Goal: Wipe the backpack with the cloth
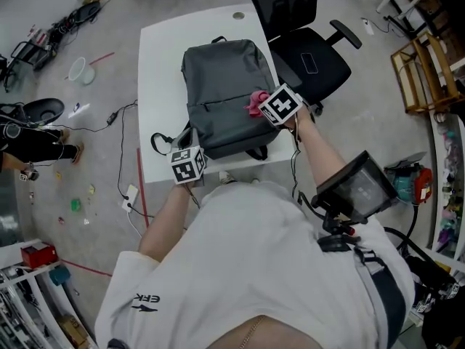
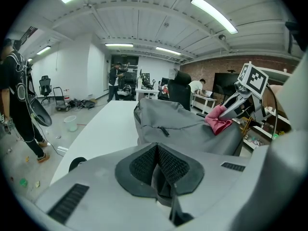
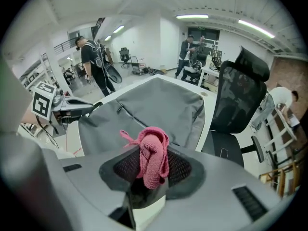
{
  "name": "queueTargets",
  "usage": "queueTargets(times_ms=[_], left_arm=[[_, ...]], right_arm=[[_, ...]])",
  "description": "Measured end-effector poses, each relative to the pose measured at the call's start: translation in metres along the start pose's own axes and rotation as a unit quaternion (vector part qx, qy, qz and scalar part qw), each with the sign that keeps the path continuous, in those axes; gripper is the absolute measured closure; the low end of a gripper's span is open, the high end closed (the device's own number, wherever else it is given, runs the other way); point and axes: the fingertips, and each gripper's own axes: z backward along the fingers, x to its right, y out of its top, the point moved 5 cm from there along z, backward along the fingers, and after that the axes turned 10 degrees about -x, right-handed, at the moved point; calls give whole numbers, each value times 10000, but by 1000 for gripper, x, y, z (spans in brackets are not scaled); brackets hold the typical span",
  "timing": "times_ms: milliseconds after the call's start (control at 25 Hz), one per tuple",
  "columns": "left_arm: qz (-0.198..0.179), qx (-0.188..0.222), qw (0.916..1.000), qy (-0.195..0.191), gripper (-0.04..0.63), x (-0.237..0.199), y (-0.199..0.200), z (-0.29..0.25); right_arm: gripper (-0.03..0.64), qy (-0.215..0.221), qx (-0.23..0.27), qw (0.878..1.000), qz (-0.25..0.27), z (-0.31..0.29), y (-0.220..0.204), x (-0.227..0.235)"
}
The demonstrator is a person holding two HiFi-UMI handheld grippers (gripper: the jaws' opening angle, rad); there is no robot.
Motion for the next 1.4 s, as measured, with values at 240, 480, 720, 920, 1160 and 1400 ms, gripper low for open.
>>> queueTargets(times_ms=[240,480,720,920,1160,1400], left_arm=[[48,103,9999,78,592,2,5,5],[120,415,9989,190,592,-1,16,10],[-278,433,9986,-93,592,11,30,9],[-574,273,9969,-471,592,16,28,1],[-839,172,9918,-947,592,17,26,-3],[-952,214,9865,-1316,592,-1,15,0]], right_arm=[[488,-325,1106,9921,-497,19,-6,5],[488,-1019,2219,9661,-841,47,-20,2],[487,-1611,2750,9416,-1081,77,-44,-13],[488,-1912,2742,9335,-1296,86,-57,-28],[488,-2250,2698,9211,-1679,94,-70,-50],[488,-2468,2627,9126,-1929,79,-76,-102]])
